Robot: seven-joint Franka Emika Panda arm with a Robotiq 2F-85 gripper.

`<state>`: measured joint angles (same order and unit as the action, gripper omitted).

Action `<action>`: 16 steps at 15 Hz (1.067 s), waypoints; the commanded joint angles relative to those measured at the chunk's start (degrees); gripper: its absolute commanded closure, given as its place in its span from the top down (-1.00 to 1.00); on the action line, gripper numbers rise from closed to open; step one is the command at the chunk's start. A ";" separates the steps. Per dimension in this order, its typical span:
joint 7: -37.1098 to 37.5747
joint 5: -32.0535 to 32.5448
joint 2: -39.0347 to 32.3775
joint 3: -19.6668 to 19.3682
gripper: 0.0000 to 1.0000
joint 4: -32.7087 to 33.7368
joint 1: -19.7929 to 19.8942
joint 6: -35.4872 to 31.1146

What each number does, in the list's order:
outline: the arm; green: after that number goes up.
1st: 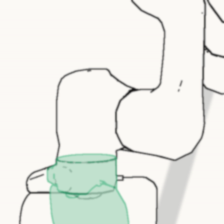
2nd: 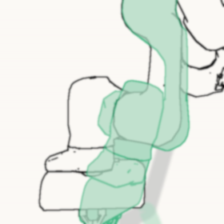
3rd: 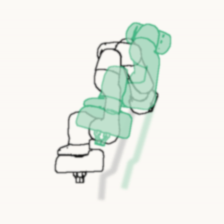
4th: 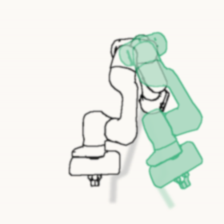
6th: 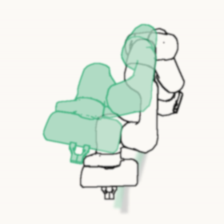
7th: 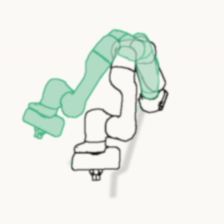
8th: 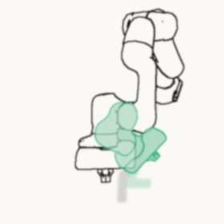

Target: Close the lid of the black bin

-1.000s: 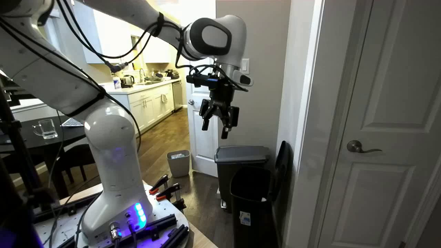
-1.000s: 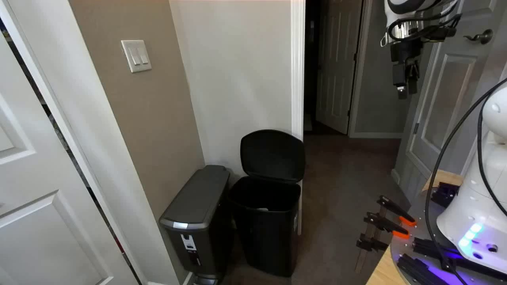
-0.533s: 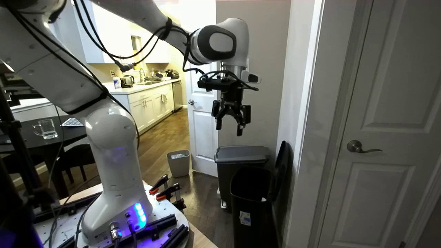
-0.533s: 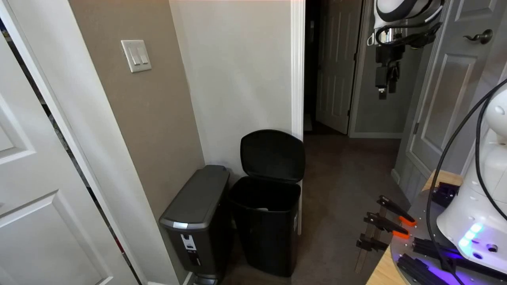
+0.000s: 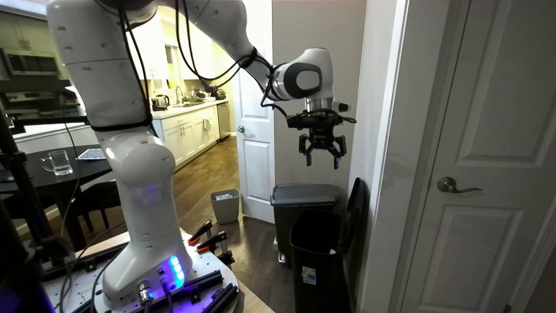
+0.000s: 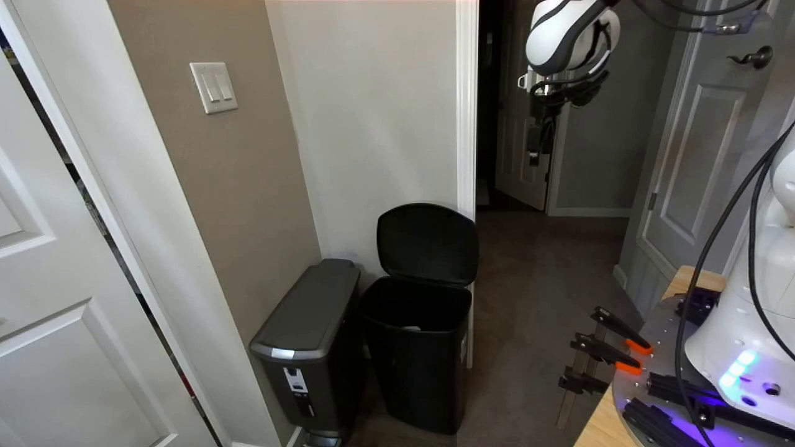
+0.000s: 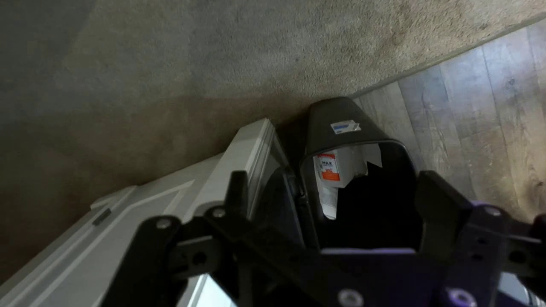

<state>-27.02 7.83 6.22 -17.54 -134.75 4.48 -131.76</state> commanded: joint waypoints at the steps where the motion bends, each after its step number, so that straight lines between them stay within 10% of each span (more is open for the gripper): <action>1: -4.29 -4.65 -11.16 2.65 1.00 7.86 1.42 -7.85; 16: -2.63 -13.46 -37.40 18.42 1.00 18.68 15.26 -51.99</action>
<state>-28.96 -5.05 -28.48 -1.63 -117.79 17.99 -180.17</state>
